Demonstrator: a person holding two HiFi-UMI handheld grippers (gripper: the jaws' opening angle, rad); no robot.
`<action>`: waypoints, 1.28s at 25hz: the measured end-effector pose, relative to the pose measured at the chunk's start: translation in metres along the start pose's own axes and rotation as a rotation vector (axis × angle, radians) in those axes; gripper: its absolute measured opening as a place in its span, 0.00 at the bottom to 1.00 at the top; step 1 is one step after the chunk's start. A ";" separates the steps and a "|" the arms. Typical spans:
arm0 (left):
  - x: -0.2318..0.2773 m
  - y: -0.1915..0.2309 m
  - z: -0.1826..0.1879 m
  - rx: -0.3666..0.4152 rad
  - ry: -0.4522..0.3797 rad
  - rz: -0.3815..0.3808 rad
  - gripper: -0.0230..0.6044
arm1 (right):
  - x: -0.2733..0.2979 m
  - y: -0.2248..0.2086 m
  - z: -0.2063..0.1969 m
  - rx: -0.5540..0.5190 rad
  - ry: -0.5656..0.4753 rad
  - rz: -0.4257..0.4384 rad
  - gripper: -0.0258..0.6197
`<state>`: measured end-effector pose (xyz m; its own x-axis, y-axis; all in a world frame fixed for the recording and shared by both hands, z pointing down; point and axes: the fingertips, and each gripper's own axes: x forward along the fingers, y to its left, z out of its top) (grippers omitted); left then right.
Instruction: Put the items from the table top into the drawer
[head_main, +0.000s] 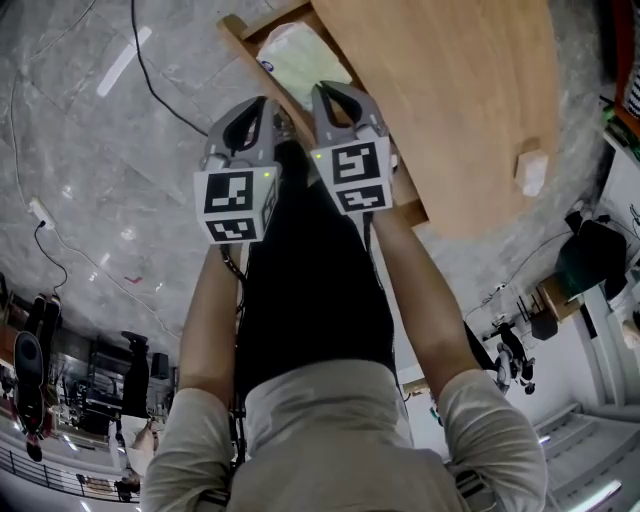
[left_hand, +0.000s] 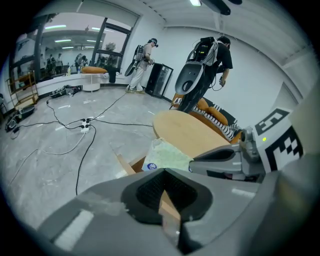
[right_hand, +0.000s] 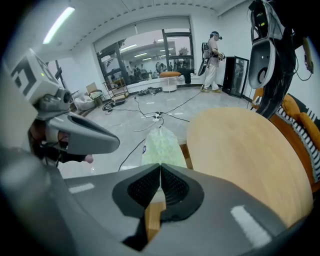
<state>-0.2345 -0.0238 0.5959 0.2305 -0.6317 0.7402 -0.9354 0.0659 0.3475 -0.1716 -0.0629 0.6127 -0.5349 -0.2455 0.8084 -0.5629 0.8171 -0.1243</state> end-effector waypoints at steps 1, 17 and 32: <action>0.001 0.004 -0.001 -0.004 0.003 0.003 0.07 | 0.004 0.000 -0.001 0.006 0.004 -0.002 0.05; 0.026 0.037 -0.010 -0.027 0.039 0.013 0.07 | 0.067 -0.010 -0.019 0.015 0.038 -0.040 0.05; 0.027 0.042 -0.017 -0.025 0.049 0.008 0.07 | 0.094 0.003 -0.041 -0.020 0.075 -0.002 0.05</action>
<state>-0.2629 -0.0253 0.6398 0.2370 -0.5922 0.7701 -0.9303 0.0900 0.3555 -0.1972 -0.0623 0.7117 -0.4846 -0.2081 0.8496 -0.5509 0.8271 -0.1117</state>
